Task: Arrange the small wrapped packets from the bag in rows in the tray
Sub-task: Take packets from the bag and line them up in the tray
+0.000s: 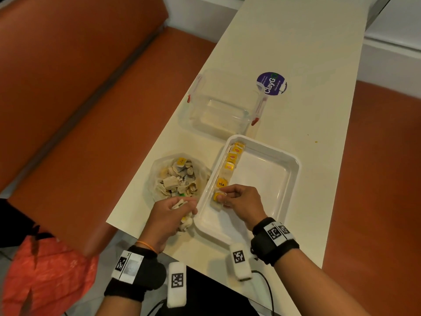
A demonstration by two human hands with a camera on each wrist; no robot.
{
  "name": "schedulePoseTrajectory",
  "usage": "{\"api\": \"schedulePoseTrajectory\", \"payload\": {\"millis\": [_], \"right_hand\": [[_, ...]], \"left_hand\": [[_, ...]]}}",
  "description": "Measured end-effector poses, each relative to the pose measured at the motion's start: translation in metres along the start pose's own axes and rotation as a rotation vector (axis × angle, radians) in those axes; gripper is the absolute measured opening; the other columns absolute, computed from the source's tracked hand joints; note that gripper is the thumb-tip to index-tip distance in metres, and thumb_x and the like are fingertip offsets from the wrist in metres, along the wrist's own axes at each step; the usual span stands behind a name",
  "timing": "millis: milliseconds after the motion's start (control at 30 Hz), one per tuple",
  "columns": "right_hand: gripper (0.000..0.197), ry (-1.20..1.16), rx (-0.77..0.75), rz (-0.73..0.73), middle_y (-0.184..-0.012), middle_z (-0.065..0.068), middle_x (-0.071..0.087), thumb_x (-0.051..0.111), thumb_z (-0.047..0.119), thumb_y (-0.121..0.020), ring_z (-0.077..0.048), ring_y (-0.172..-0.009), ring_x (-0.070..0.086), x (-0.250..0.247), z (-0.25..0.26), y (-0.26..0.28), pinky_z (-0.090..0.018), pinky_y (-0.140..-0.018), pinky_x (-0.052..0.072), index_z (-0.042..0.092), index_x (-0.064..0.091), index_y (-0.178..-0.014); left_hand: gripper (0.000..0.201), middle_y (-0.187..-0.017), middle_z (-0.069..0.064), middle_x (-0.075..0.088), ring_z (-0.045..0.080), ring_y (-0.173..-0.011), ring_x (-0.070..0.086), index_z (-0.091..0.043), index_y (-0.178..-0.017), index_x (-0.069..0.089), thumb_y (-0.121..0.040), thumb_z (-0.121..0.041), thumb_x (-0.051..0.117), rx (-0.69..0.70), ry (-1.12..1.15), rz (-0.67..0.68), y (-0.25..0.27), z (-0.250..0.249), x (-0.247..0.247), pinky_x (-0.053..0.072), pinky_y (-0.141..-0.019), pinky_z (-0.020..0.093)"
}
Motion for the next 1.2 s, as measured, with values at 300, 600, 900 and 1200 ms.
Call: {"api": "schedulePoseTrajectory", "payload": {"millis": [300,600,900,1200], "right_hand": [[0.020,0.138,-0.042,-0.155,-0.079,0.003,0.078,0.095,0.016,-0.072,-0.010,-0.073,0.072,0.013,-0.006,-0.024,-0.025,-0.081,0.061,0.023,0.082,-0.087],[0.018,0.103,-0.060,-0.226,-0.081,0.005,0.076,0.091,0.013,-0.076,-0.001,-0.070,0.066,0.015,-0.007,-0.028,-0.003,-0.065,0.048,0.020,0.082,-0.091],[0.019,0.086,-0.119,-0.293,-0.085,0.000,0.072,0.087,0.004,-0.078,-0.002,-0.071,0.062,0.014,-0.008,-0.028,0.000,-0.064,0.045,0.011,0.077,-0.093],[0.028,0.245,-0.211,-0.251,-0.094,0.002,0.066,0.093,0.007,-0.071,-0.004,-0.075,0.060,0.014,-0.013,-0.023,-0.001,-0.068,0.044,0.018,0.073,-0.088]], "left_hand": [[0.017,-0.095,-0.006,0.080,0.011,-0.056,0.054,-0.007,-0.084,0.079,-0.090,-0.022,0.076,0.008,0.020,-0.007,0.005,-0.003,-0.005,0.033,-0.045,0.021],[0.017,-0.095,0.001,0.080,0.020,-0.060,0.048,-0.010,-0.084,0.080,-0.089,-0.026,0.077,0.001,0.002,0.000,0.007,0.000,-0.008,0.030,-0.047,0.022],[0.014,-0.097,0.003,0.080,0.020,-0.060,0.051,-0.010,-0.084,0.080,-0.090,-0.023,0.077,-0.006,0.008,0.010,0.010,0.001,-0.010,0.032,-0.045,0.020],[0.012,-0.091,0.000,0.079,0.020,-0.066,0.055,-0.013,-0.086,0.081,-0.089,-0.024,0.077,-0.018,0.045,0.009,0.006,0.003,-0.008,0.039,-0.056,0.028]]}}
Point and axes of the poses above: each hand's wrist, its own y-axis away from the middle knuckle, its own x-axis out of the palm, z = x × y, the point moved 2 cm from there along -y, towards the middle knuckle
